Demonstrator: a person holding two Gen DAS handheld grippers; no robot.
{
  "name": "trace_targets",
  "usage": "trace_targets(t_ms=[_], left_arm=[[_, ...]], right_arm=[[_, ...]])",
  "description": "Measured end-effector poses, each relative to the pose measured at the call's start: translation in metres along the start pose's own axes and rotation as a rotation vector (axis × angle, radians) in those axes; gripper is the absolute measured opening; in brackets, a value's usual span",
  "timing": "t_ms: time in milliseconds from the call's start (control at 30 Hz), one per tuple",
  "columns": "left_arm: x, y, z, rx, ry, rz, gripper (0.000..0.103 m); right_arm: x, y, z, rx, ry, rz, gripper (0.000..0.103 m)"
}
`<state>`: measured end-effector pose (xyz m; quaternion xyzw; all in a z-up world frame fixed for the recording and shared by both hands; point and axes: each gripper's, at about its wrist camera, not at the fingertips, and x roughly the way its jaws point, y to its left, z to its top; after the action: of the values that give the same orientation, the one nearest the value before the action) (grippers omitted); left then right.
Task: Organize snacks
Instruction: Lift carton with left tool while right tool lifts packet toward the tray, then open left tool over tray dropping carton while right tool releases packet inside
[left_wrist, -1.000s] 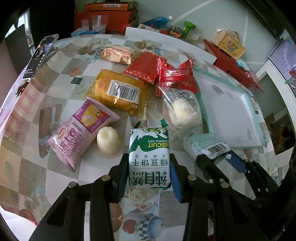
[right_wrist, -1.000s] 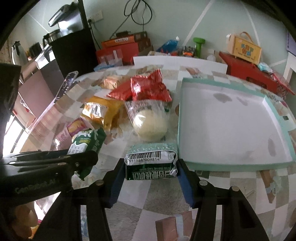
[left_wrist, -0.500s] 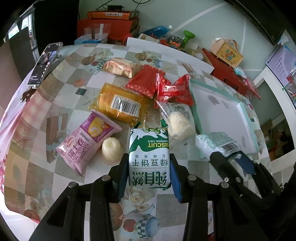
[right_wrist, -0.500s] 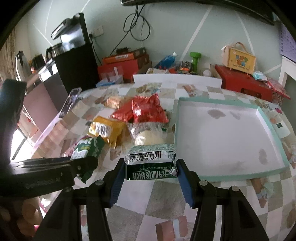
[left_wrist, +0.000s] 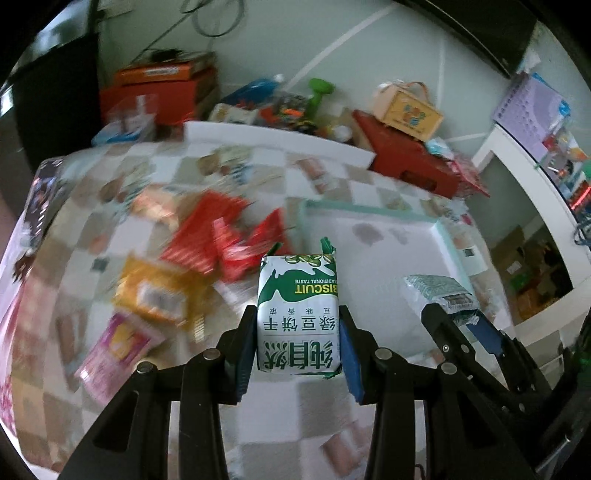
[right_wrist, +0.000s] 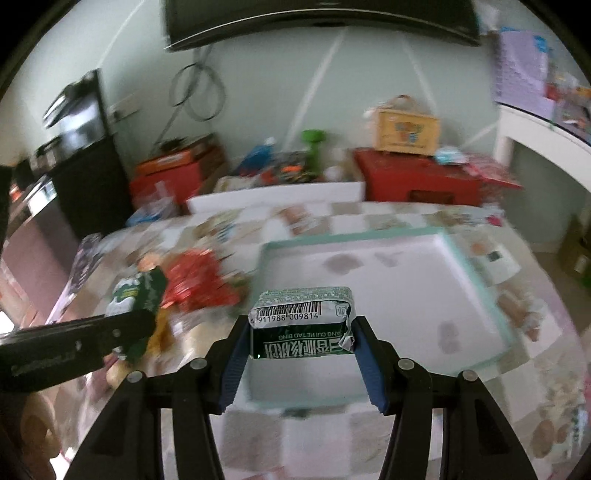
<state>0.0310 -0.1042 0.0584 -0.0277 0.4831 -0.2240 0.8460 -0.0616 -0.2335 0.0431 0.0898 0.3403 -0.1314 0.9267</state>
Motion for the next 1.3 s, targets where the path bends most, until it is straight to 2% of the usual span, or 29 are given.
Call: trace_targets(t_ms=[167, 433, 600, 767, 867, 967, 1000, 1033, 1100, 1167, 1200, 1300], left_arm=[[0.030, -0.040, 0.016, 0.075, 0.022, 0.002, 0.043], [0.075, -0.089, 0.014, 0.205, 0.053, -0.016, 0.043], [0.094, -0.090, 0.005, 0.215, 0.098, -0.003, 0.042], [0.099, -0.080, -0.002, 0.199, 0.128, 0.020, 0.042], [0.099, -0.077, -0.006, 0.197, 0.145, 0.029, 0.043], [0.098, -0.074, -0.008, 0.193, 0.149, 0.039, 0.061], [0.096, -0.073, -0.008, 0.187, 0.146, 0.038, 0.066], [0.095, -0.072, -0.009, 0.183, 0.145, 0.036, 0.068], [0.093, -0.070, -0.008, 0.179, 0.141, 0.032, 0.069], [0.090, -0.067, -0.008, 0.174, 0.131, 0.027, 0.075], [0.088, -0.065, -0.009, 0.169, 0.124, 0.023, 0.081], [0.085, -0.058, -0.008, 0.143, 0.109, 0.025, 0.089]], right_arm=[[0.006, -0.043, 0.012, 0.124, -0.032, -0.079, 0.058], [0.018, -0.118, -0.001, 0.316, -0.060, -0.189, 0.058], [0.026, -0.148, -0.014, 0.388, -0.031, -0.245, 0.058], [0.038, -0.150, -0.020, 0.396, -0.003, -0.210, 0.058], [0.049, -0.147, -0.024, 0.386, 0.034, -0.203, 0.062], [0.053, -0.145, -0.028, 0.379, 0.064, -0.207, 0.065], [0.052, -0.146, -0.028, 0.383, 0.066, -0.205, 0.071], [0.050, -0.146, -0.028, 0.387, 0.065, -0.203, 0.077], [0.045, -0.146, -0.028, 0.386, 0.054, -0.214, 0.082], [0.042, -0.145, -0.027, 0.380, 0.054, -0.228, 0.082], [0.041, -0.144, -0.026, 0.375, 0.057, -0.233, 0.083], [0.043, -0.142, -0.027, 0.358, 0.080, -0.245, 0.103]])
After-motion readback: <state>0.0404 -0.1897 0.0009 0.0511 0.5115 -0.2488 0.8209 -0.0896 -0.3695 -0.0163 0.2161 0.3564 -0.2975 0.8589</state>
